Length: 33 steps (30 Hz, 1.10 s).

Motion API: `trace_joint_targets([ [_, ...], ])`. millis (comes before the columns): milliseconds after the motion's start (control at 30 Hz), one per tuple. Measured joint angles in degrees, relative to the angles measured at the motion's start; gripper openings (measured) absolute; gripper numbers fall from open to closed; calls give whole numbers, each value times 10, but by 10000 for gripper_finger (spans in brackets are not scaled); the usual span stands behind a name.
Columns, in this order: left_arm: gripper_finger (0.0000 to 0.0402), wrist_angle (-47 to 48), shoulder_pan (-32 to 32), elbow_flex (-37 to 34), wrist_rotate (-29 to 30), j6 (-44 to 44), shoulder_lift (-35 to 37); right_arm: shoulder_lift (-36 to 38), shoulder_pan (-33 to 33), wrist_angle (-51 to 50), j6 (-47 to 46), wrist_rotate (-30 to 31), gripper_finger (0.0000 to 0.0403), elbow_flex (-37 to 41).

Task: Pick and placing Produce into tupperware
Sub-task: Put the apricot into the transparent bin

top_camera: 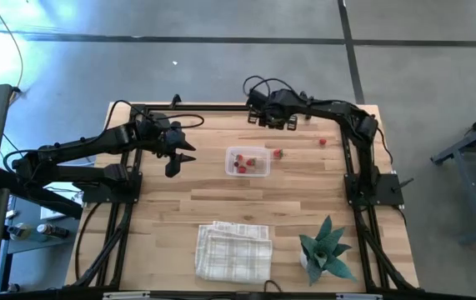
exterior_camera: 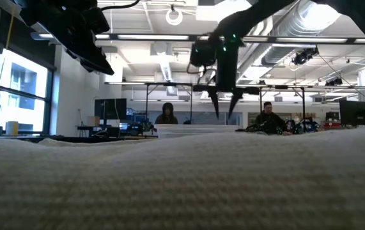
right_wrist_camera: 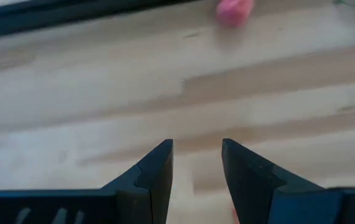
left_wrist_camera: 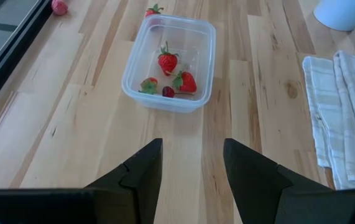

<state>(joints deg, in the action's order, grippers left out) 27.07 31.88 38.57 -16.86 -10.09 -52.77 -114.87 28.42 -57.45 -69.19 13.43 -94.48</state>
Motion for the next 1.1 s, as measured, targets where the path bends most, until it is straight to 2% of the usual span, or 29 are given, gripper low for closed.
trace_joint_targets([
  [167, 159, 0, 0, 0, 0, 0, 0, 0, 43, 41, 0, -5, 130, 37],
  [400, 159, 0, 0, 0, 0, 0, 0, 0, 97, 117, 22, -48, 131, 81],
  [867, 159, 0, 0, 0, 0, 0, 0, -6, 143, 154, 63, -83, 132, 83],
  [1100, 159, 0, 0, 0, 0, 0, 0, -8, 151, 154, 62, -87, 173, 83],
])
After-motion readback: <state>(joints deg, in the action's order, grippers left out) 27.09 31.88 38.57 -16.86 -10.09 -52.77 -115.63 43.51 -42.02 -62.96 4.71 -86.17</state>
